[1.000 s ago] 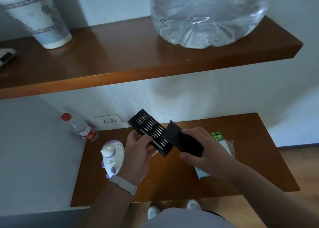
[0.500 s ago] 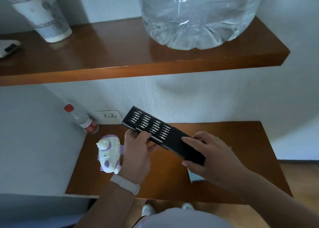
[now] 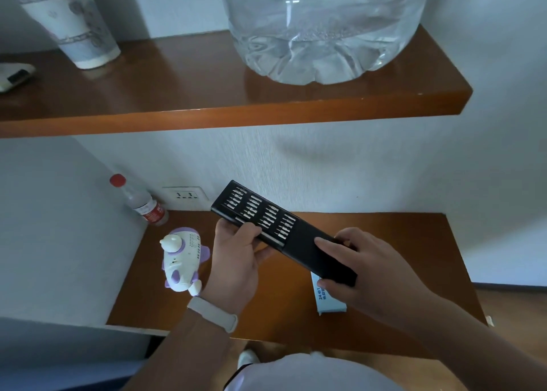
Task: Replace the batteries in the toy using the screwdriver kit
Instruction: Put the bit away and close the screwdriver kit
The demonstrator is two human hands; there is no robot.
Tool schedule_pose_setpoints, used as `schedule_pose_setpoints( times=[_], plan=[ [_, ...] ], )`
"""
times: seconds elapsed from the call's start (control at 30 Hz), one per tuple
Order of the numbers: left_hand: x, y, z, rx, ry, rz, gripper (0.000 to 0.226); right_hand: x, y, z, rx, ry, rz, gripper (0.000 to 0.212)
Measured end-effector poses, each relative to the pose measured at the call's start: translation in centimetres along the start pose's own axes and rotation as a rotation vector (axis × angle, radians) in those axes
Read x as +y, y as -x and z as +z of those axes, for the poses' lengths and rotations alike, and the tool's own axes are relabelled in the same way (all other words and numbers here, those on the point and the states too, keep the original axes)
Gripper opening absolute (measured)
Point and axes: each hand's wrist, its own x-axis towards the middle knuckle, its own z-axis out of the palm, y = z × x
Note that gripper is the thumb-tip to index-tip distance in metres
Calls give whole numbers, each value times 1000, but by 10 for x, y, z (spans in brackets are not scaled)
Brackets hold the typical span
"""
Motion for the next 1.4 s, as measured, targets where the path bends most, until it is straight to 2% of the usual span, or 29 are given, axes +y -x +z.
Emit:
schedule_pose_setpoints(
  times=[0.23, 0.4, 0.57, 0.73, 0.87, 0.93, 1.07, 1.2, 1.3, 1.4],
  plan=[
    [3, 4, 2, -19, -47, 14, 32, -3, -3, 2, 25, -33, 11, 63],
    [-3, 11, 8, -75, -146, -16, 40, -12, -15, 1, 43, -18, -9, 63],
    [-5, 10, 7, -69, -97, -16, 38, -15, -24, 0, 56, 4, -21, 62],
    [1, 11, 0, -138, 26, 1, 31, -11, -30, 0, 80, 12, -44, 58],
    [18, 3, -15, -92, 24, 45, 23, -4, -30, -3, 82, 41, -84, 58],
    [30, -2, -26, -126, -25, 56, 24, -1, -30, -5, 80, 50, -113, 57],
    [39, -5, -38, -168, -135, 36, 40, 3, -30, -7, 80, 58, -192, 55],
    [36, -1, -38, -153, -189, 53, 34, 6, -30, -8, 57, 37, -228, 55],
    [33, 4, -36, -130, -177, 51, 30, 9, -27, -11, 15, -38, -191, 60],
    [32, 8, -33, -103, -135, 66, 26, 16, -21, -15, 80, -222, -3, 61]
  ],
)
